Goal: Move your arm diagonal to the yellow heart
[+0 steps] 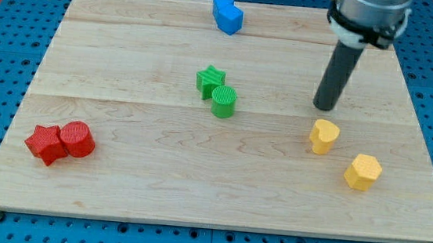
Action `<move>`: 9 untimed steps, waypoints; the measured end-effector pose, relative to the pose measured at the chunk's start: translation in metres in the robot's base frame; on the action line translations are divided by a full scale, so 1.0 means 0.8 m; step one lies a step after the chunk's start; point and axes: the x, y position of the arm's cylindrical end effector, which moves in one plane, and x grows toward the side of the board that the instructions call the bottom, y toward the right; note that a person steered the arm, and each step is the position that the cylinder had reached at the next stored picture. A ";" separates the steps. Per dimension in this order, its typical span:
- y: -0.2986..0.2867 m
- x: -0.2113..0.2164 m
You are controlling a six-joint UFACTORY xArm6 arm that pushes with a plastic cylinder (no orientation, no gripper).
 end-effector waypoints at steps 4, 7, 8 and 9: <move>-0.048 0.058; -0.049 0.059; -0.049 0.059; -0.043 0.059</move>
